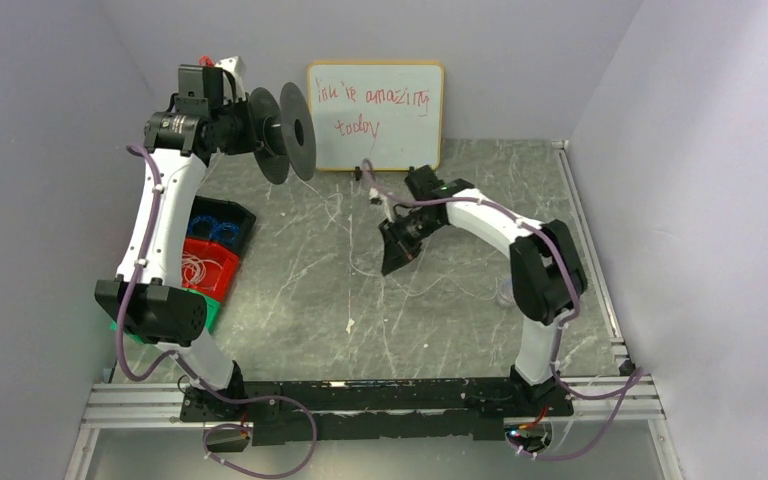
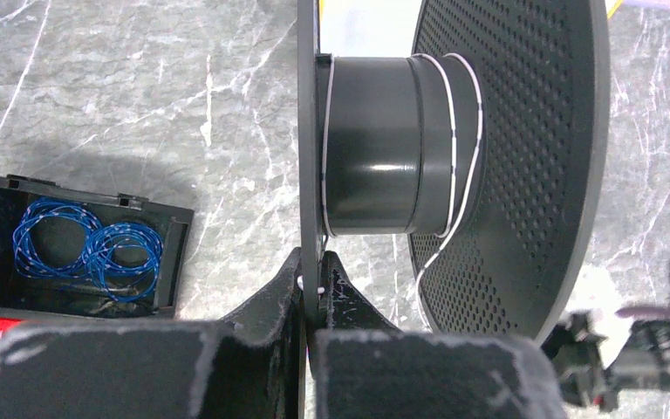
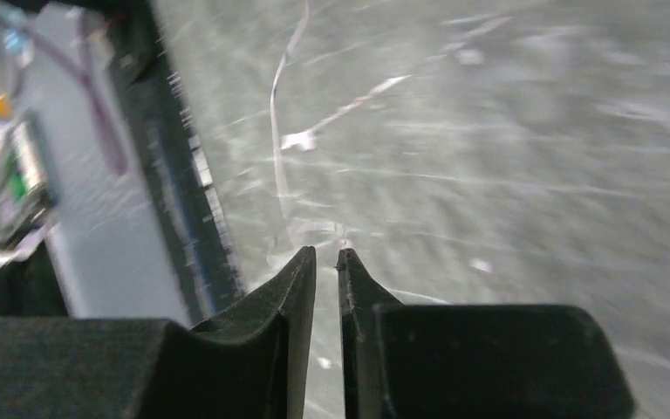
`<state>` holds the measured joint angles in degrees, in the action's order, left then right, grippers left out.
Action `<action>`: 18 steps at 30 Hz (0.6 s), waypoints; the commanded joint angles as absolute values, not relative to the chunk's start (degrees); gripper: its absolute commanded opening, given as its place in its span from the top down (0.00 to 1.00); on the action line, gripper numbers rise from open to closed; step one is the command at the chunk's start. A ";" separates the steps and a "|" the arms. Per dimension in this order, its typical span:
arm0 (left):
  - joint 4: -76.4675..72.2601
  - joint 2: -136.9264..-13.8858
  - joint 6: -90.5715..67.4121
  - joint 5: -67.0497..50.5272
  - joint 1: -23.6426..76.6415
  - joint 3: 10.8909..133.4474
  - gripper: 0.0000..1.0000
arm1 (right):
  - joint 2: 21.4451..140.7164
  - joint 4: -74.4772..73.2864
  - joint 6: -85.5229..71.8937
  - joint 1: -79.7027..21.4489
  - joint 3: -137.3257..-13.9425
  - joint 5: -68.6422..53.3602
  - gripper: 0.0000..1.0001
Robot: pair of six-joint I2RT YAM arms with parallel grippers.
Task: Wrap the cables
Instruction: Wrap the cable around the cable reel.
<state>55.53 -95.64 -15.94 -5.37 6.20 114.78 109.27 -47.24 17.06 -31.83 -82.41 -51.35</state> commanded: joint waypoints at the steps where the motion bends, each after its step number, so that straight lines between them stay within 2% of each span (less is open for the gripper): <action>1: 48.92 -91.75 -16.14 -8.40 6.37 114.03 0.98 | 101.42 -33.83 8.81 -26.25 -81.01 -41.59 0.74; 8: 47.86 -90.83 -14.12 -8.60 10.01 111.50 0.98 | 95.49 -31.31 16.07 -23.82 -82.82 -48.85 0.57; 9: 47.76 -90.67 -13.81 -8.11 10.85 111.01 0.98 | 94.52 -30.97 17.40 -23.91 -83.39 -50.92 0.53; 11: 47.73 -90.49 -13.61 -7.44 12.25 110.12 0.98 | 92.61 -29.41 19.91 -24.25 -84.14 -55.47 0.34; 13: 47.56 -90.27 -13.86 -7.31 13.27 109.27 0.98 | 90.53 -26.84 22.54 -25.91 -83.89 -57.12 0.31; 15: 47.61 -90.37 -14.29 -7.33 13.89 108.82 0.98 | 88.33 -22.92 23.32 -28.67 -82.73 -53.95 0.26; 18: 48.19 -91.01 -14.97 -8.07 14.22 109.42 0.98 | 87.56 -20.20 25.89 -32.92 -82.18 -49.91 0.24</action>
